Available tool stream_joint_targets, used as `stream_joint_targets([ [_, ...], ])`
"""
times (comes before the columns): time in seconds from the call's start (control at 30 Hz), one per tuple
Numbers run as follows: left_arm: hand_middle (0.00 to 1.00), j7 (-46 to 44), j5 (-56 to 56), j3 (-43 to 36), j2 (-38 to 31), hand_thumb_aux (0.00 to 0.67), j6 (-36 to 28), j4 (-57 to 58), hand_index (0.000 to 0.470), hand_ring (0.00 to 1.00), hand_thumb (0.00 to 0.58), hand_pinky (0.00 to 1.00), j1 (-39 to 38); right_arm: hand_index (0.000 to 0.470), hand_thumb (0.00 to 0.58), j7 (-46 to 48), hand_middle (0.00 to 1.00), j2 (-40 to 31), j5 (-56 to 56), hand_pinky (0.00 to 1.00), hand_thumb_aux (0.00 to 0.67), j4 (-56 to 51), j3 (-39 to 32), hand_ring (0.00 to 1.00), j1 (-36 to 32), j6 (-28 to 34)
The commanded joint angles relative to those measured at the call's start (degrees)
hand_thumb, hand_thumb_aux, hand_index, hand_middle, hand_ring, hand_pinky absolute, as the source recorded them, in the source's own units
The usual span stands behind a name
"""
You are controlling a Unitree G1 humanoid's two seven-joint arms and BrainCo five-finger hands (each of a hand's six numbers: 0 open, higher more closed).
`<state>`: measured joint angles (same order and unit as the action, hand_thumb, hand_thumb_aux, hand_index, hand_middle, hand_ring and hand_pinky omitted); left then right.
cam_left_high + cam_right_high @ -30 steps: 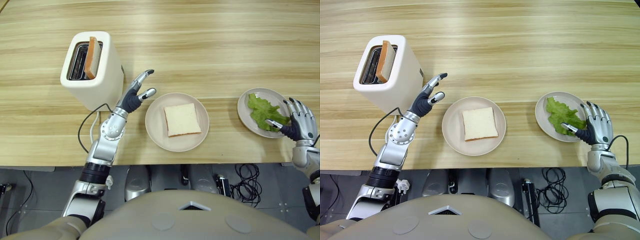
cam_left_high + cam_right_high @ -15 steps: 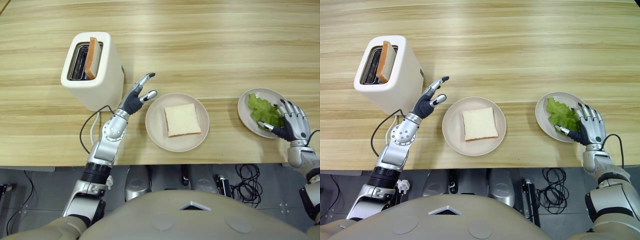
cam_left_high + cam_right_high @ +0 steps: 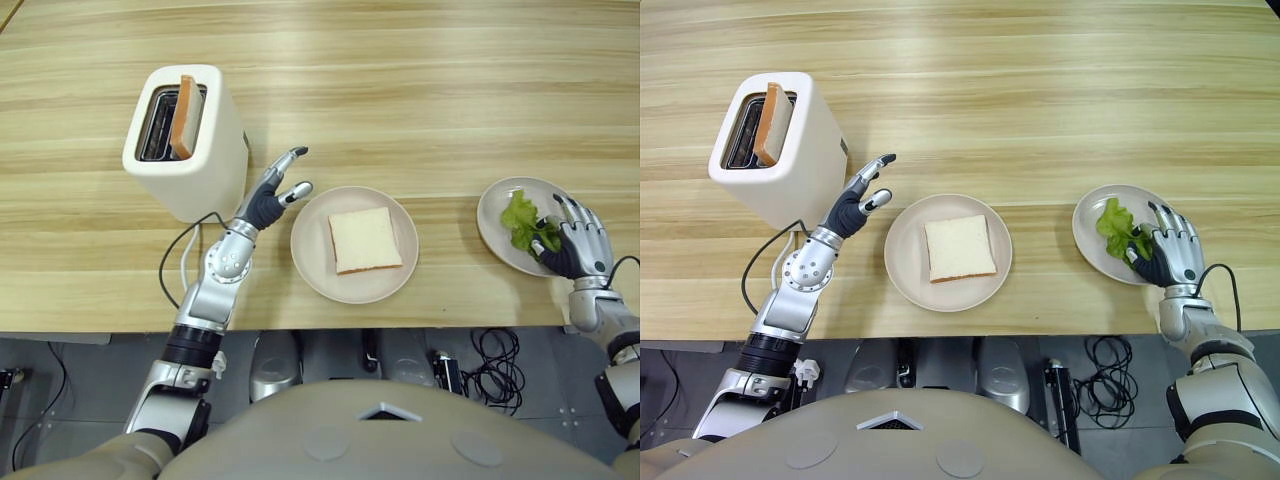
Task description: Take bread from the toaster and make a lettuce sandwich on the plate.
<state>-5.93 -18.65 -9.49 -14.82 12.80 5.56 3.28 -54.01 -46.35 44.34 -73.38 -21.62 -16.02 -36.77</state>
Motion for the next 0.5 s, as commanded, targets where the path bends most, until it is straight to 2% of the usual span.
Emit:
stream_joint_targets([
  [0.03,0.0,0.2,-0.65,-0.66,-0.23,0.0,0.36,1.42,0.0,0.0,0.0,0.0,0.1,0.46,0.58,-0.05,0.0,0.55,-0.14,0.0,0.67,0.36,-0.92,0.0,-0.92,-1.35],
  [0.5,0.0,1.17,-0.71,-0.54,-0.08,0.0,1.33,3.55,0.0,0.0,0.0,0.0,0.99,0.46,0.58,0.42,0.0,0.82,-0.4,0.0,0.67,2.88,-1.07,0.0,-4.86,-6.77],
])
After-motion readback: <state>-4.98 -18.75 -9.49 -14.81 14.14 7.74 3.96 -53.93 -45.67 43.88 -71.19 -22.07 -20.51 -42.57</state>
